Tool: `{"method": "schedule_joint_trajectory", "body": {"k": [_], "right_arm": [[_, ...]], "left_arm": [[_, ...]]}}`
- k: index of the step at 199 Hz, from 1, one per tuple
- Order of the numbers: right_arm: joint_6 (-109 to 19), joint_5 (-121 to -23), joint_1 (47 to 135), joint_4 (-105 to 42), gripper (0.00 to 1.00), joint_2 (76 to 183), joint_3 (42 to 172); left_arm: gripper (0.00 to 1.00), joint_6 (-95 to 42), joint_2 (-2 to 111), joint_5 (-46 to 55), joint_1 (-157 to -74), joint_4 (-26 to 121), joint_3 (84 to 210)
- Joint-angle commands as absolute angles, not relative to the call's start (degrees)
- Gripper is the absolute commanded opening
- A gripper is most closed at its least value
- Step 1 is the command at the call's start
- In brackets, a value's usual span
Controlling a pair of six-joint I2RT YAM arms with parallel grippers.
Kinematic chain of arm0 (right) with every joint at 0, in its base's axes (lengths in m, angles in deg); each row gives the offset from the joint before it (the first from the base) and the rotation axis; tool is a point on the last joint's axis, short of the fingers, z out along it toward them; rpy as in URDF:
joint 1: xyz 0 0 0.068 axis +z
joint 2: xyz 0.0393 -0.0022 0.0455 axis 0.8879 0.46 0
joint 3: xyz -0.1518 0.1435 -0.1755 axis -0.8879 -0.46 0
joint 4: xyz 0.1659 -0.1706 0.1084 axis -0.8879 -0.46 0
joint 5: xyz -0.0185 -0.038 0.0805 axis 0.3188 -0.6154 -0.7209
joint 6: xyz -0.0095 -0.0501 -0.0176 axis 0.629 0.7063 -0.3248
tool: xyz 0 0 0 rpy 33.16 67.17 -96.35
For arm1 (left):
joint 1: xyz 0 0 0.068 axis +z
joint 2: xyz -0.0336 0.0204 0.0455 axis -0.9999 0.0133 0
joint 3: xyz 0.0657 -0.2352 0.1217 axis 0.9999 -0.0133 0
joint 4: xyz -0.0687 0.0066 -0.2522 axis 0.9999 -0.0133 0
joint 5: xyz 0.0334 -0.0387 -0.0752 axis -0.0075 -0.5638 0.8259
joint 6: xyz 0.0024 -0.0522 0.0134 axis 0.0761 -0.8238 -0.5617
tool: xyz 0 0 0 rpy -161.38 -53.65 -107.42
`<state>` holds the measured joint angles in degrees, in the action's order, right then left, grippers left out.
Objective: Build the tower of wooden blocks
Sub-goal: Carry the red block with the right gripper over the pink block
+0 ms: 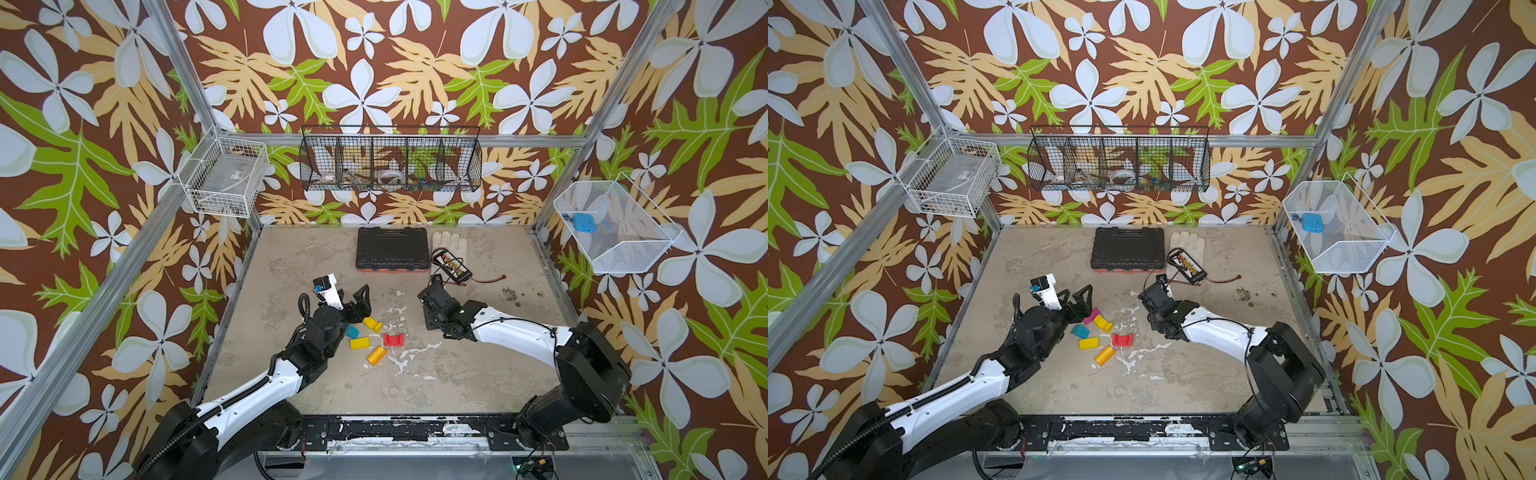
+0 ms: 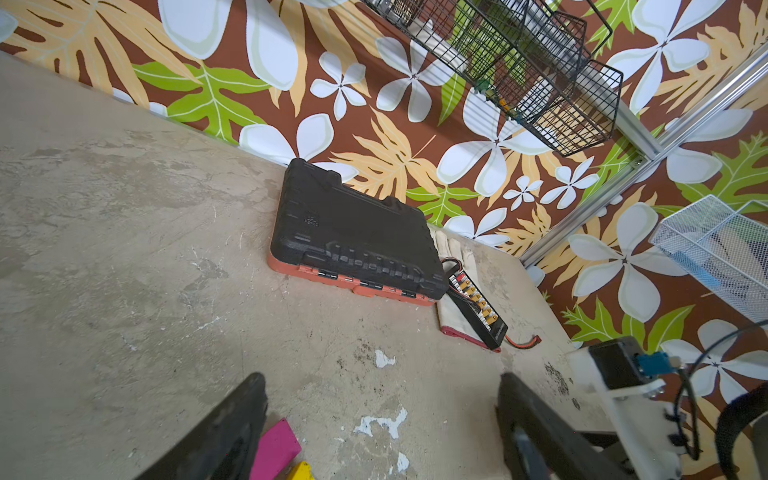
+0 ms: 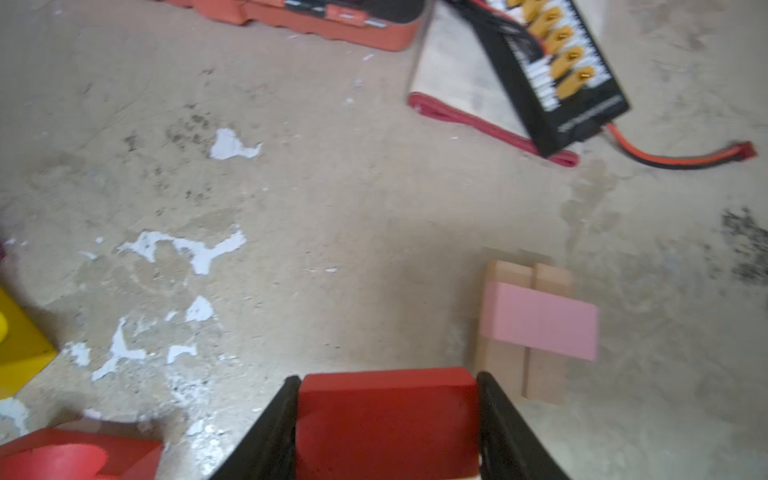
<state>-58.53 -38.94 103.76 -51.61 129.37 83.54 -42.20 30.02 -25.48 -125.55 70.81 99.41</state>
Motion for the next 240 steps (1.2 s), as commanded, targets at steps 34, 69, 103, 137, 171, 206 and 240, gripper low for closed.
{"method": "schedule_joint_trajectory", "body": {"k": [34,69,103,137,171,206,240], "right_arm": [[-59.59,-38.71,97.21,-51.72,0.45,116.89,75.09],[-59.06,-41.74,92.84,-50.53,0.43,113.80,70.69],[-58.67,-45.30,89.28,-48.84,0.41,114.25,68.82],[-58.25,-45.77,89.02,-48.06,0.41,117.41,69.43],[-58.05,-46.23,88.99,-47.71,0.38,120.98,70.49],[-57.65,-47.15,89.05,-47.39,0.38,122.34,70.86],[-57.12,-47.55,88.99,-47.26,0.39,124.19,72.03]], "left_arm": [[0.88,-41.11,30.57,-25.47,-125.45,72.92,100.05],[0.88,-41.05,30.51,-25.55,-125.47,72.83,100.06],[0.88,-41.02,30.40,-25.48,-125.51,72.83,100.06],[0.88,-41.03,30.12,-25.47,-125.46,72.65,100.10],[0.88,-41.02,29.59,-25.40,-125.46,72.49,100.06],[0.88,-41.11,29.44,-25.17,-125.46,72.49,99.98],[0.87,-41.21,29.51,-25.14,-125.45,72.57,99.97]]}}
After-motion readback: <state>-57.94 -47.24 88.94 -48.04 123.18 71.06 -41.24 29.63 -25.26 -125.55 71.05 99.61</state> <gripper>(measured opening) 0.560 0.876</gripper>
